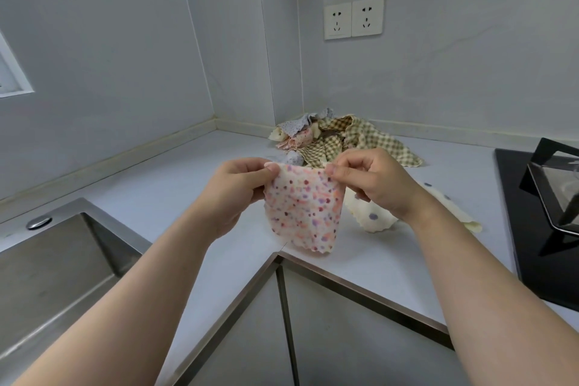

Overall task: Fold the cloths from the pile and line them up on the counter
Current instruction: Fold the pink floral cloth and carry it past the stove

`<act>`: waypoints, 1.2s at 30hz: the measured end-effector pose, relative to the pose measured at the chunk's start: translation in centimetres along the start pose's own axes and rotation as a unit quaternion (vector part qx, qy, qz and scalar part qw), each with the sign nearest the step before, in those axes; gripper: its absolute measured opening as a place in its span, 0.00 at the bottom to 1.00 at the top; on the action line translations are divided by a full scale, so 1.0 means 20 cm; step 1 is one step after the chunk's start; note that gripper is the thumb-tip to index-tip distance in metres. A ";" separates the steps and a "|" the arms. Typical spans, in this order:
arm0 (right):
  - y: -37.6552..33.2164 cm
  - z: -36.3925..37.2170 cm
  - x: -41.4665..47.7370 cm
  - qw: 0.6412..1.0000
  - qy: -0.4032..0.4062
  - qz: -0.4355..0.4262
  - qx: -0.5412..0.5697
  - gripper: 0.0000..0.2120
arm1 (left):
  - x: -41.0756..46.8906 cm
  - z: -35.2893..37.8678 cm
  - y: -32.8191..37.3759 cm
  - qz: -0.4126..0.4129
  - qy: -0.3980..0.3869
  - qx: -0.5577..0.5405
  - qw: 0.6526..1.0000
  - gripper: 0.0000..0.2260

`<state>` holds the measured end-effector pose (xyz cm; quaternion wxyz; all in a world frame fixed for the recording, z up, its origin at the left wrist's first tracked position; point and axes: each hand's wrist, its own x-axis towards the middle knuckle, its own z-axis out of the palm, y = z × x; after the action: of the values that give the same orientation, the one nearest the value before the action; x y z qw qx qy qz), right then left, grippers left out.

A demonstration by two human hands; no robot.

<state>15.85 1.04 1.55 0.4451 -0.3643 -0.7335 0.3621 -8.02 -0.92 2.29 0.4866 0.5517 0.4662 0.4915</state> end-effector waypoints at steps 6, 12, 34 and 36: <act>0.00 0.02 -0.01 0.996 -0.001 -0.011 -0.087 0.11 | 0.01 0.01 -0.02 0.066 0.080 0.045 0.994 0.04; 0.00 0.04 -0.02 0.991 0.031 -0.028 -0.124 0.09 | 0.01 0.00 -0.03 0.081 0.095 0.043 0.991 0.11; 0.01 0.06 0.00 0.989 0.097 -0.071 -0.083 0.10 | 0.01 0.05 -0.02 0.076 0.138 -0.013 0.987 0.05; 0.02 0.07 0.00 0.991 0.091 -0.068 -0.070 0.08 | 0.01 0.06 -0.03 0.091 0.159 0.002 0.983 0.06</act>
<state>14.68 0.99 0.75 0.5071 -0.3751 -0.7366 0.2439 -6.84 -0.82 1.71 0.3578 0.5079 0.4865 0.6143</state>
